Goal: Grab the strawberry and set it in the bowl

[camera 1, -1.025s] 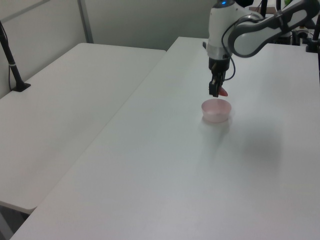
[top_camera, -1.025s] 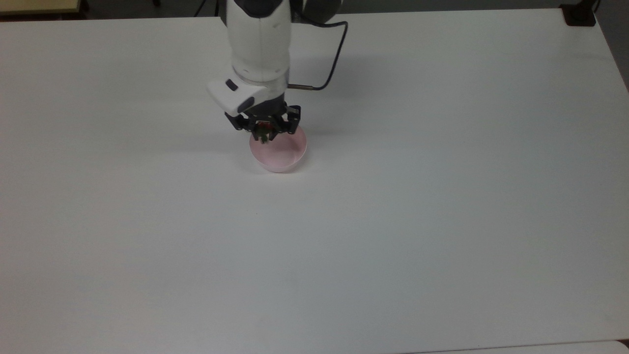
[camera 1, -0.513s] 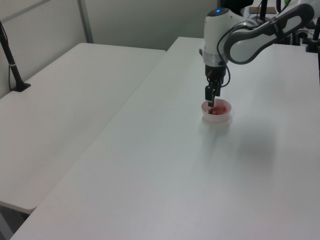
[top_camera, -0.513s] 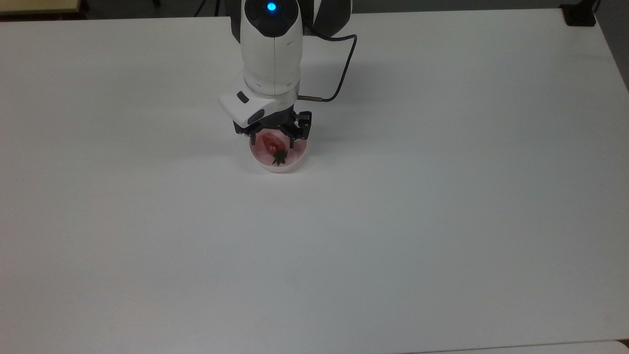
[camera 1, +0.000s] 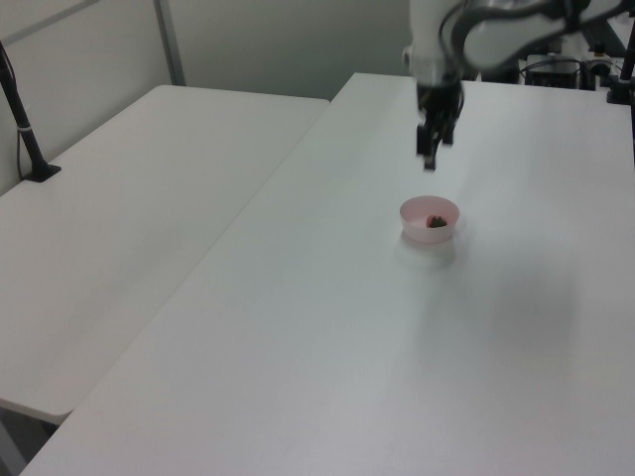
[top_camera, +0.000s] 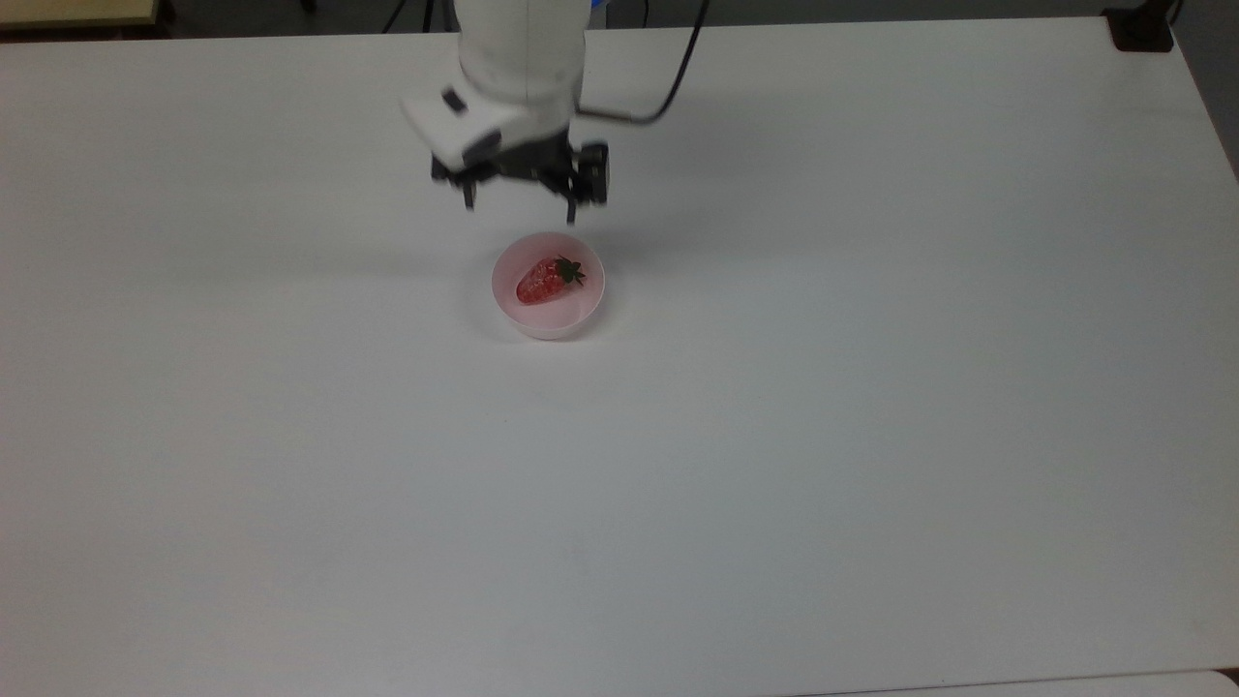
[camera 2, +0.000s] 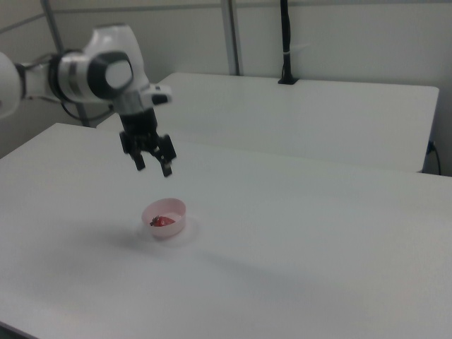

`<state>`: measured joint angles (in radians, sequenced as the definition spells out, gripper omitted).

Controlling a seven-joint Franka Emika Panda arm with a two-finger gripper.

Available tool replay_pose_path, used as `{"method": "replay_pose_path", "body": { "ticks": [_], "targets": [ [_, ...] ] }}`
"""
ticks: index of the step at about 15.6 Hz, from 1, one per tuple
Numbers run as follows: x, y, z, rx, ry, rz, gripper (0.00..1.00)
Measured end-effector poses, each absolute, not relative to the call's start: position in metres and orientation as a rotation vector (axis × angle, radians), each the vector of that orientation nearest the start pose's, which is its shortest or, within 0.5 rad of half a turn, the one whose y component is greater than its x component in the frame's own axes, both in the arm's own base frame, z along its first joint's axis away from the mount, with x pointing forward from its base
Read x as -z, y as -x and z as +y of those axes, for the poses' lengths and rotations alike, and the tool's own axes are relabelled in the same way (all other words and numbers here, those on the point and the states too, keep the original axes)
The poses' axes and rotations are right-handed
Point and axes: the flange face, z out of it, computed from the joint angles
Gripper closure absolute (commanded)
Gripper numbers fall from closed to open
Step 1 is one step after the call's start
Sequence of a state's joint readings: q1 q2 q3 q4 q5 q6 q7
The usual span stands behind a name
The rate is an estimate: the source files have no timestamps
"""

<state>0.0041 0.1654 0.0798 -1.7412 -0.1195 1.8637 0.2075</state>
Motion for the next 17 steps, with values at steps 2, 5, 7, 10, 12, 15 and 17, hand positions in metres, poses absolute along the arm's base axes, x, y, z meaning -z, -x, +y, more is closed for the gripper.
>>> {"method": "replay_pose_path", "body": {
  "ticks": [2, 5, 7, 10, 12, 15, 17],
  "targets": [
    [-0.528, -0.586, 0.03, 0.02, 3.232, 0.196, 0.0],
    [-0.588, -0.551, 0.01, 0.064, 3.161, 0.292, 0.0],
    [-0.61, -0.532, 0.003, 0.056, 3.148, 0.316, 0.0],
    [-0.615, -0.524, 0.002, 0.051, 3.146, 0.297, 0.0],
    [-0.609, -0.529, 0.002, 0.058, 3.159, 0.203, 0.0],
    [-0.601, -0.54, -0.006, 0.093, 3.171, 0.068, 0.0],
    [-0.598, -0.546, -0.012, 0.124, 3.171, 0.057, 0.0]
  ]
}}
